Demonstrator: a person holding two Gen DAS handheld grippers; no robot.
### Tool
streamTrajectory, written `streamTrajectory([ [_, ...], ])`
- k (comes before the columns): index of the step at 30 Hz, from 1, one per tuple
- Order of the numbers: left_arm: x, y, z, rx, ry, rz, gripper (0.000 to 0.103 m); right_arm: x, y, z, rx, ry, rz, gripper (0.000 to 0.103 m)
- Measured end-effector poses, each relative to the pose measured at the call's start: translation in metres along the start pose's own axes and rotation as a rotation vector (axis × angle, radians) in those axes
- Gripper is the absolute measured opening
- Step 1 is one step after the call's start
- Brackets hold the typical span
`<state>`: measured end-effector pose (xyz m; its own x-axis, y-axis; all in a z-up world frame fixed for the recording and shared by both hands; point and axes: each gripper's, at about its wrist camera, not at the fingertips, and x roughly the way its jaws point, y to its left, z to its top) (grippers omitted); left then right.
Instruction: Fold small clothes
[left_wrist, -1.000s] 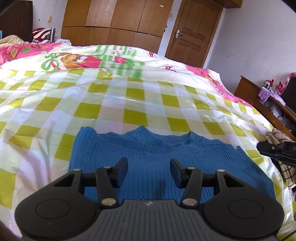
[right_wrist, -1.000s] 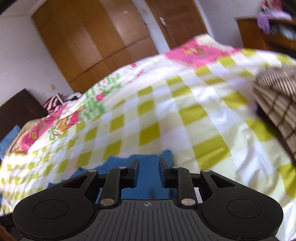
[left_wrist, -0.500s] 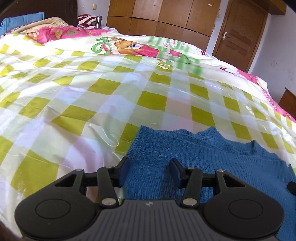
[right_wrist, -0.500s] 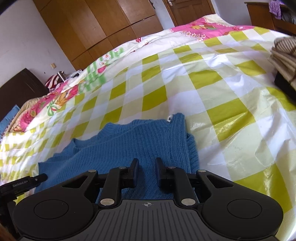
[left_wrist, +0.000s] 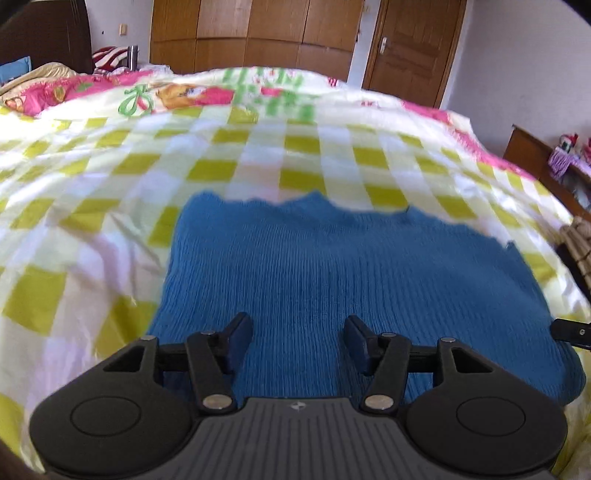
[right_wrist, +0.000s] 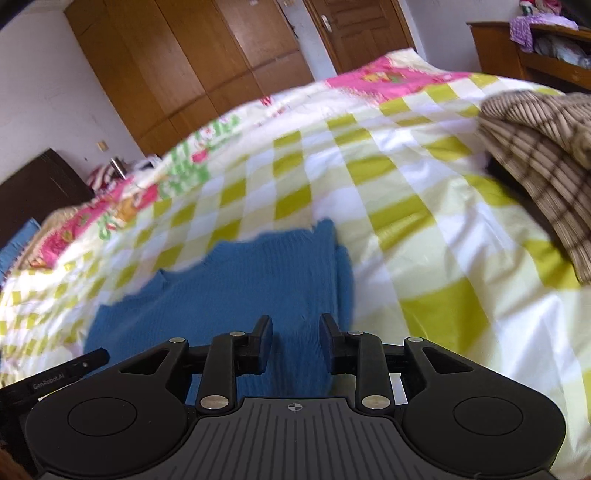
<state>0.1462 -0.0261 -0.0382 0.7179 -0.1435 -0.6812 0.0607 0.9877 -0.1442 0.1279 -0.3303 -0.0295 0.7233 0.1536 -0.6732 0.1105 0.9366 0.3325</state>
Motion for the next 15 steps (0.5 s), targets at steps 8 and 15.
streamTrajectory([
  [8, -0.041, -0.010, -0.004, 0.036, -0.041, -0.017, 0.070, -0.034, 0.023, -0.014, -0.042, -0.045, 0.005, 0.031],
  [15, -0.036, -0.008, -0.020, 0.057, 0.046, 0.012, 0.073, -0.022, 0.040, -0.037, -0.113, 0.031, -0.024, 0.043],
])
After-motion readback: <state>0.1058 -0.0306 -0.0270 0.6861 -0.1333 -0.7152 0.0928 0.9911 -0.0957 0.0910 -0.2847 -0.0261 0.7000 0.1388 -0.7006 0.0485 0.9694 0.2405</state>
